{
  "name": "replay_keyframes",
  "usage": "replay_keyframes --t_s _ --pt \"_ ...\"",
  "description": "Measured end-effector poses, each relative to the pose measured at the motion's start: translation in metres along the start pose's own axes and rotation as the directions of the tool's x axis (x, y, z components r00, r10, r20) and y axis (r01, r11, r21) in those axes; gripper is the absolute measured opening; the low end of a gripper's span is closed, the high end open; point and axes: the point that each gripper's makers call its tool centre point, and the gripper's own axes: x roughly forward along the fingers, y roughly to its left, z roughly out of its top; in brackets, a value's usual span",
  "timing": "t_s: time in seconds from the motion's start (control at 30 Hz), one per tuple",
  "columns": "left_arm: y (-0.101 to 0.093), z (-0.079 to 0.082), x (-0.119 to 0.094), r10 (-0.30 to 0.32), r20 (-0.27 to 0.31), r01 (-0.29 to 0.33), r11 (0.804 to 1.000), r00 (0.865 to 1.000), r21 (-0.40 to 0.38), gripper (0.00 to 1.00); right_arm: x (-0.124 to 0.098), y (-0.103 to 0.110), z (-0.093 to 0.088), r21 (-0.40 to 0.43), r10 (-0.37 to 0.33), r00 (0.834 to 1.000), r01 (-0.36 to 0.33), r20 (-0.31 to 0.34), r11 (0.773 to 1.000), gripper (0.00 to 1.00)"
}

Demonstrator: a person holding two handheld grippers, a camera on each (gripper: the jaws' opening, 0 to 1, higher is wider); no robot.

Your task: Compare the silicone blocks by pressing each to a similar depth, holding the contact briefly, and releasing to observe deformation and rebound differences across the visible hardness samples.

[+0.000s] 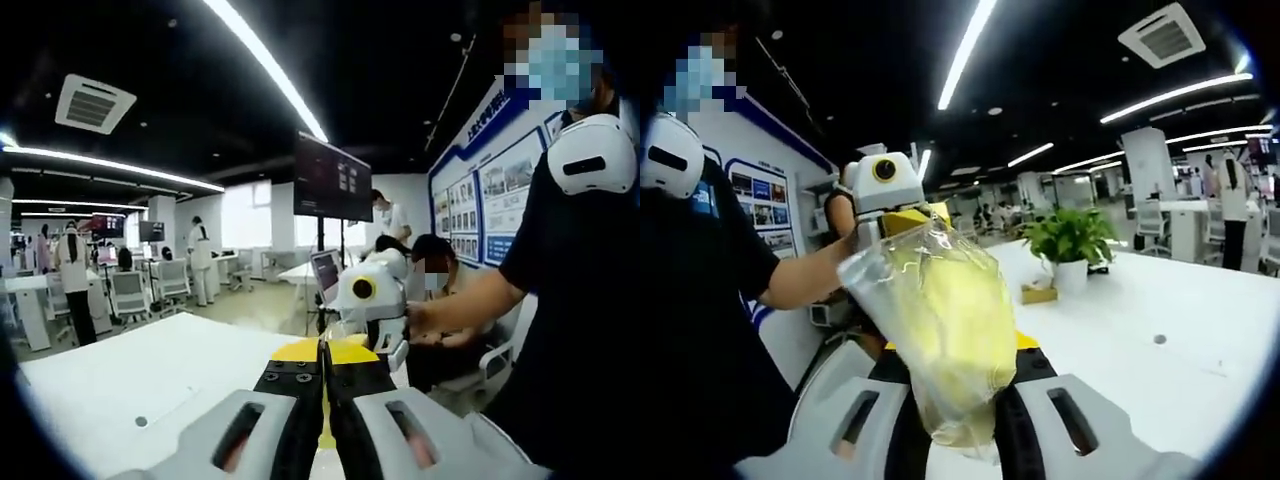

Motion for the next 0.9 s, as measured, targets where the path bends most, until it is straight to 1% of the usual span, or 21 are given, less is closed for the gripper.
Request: replay_keyframes --t_s 0.13,0.2,0.27,0.33,0.37,0.4,0.47,0.53,0.6,0.63,0.7,0.83,0.9 --pt "-0.002 0.003 0.003 -0.009 -0.004 0.009 1.0 1.0 0.03 0.0 -0.001 -0.001 0.001 -0.007 -0.01 1.0 0.01 0.011 1.0 0.18" --pt "-0.006 0.005 0.004 -0.027 -0.001 0.027 0.999 1.0 0.037 0.0 -0.001 -0.001 0.001 -0.019 -0.014 1.0 0.014 0.013 1.0 0.19" --pt "-0.009 0.005 0.005 -0.038 -0.005 0.039 0.998 0.999 0.046 0.0 0.0 -0.001 -0.001 -0.005 -0.017 1.0 0.017 0.007 1.0 0.22" --pt "-0.009 0.006 0.005 -0.039 -0.002 0.039 0.998 0.999 0.048 0.0 0.001 0.001 -0.002 0.003 -0.004 1.0 0.004 0.01 1.0 0.23" --pt "-0.01 0.005 0.005 -0.045 -0.001 0.045 0.998 0.999 0.041 0.0 0.001 0.001 -0.003 -0.007 -0.007 1.0 0.007 0.013 1.0 0.24" --pt "-0.012 0.005 0.004 -0.052 0.002 0.052 0.998 0.999 0.036 0.0 0.002 -0.001 -0.003 -0.033 -0.026 1.0 0.026 0.016 0.999 0.26" --pt "-0.011 0.006 0.001 -0.048 0.012 0.048 0.998 0.999 0.03 0.0 0.002 -0.003 -0.004 -0.04 -0.038 0.999 0.039 0.02 0.998 0.32" --pt "-0.01 0.008 -0.001 -0.045 0.031 0.044 0.999 0.999 0.019 0.0 0.002 -0.004 -0.004 -0.013 -0.048 0.998 0.048 0.032 0.999 0.39" --pt "-0.009 0.009 -0.003 -0.044 0.034 0.044 0.999 0.998 0.012 0.0 0.003 -0.006 -0.003 -0.014 -0.061 0.997 0.062 0.049 0.998 0.46" --pt "-0.009 0.008 -0.003 -0.041 0.034 0.04 0.999 0.999 0.014 0.0 0.003 -0.007 -0.004 -0.013 -0.07 0.996 0.071 0.052 0.997 0.51" --pt "-0.009 0.007 -0.004 -0.041 0.029 0.041 0.999 0.999 0.013 0.0 0.003 -0.008 -0.004 -0.011 -0.085 0.995 0.085 0.057 0.996 0.59" --pt "-0.009 0.002 -0.005 -0.031 0.018 0.03 0.999 0.999 0.019 0.0 0.005 -0.01 0.004 0.009 -0.109 0.987 0.108 0.115 0.994 0.76" --pt "-0.01 0.0 -0.005 -0.032 0.016 0.032 0.999 0.999 0.014 0.0 0.005 -0.012 0.007 0.017 -0.122 0.983 0.121 0.136 0.993 0.81"
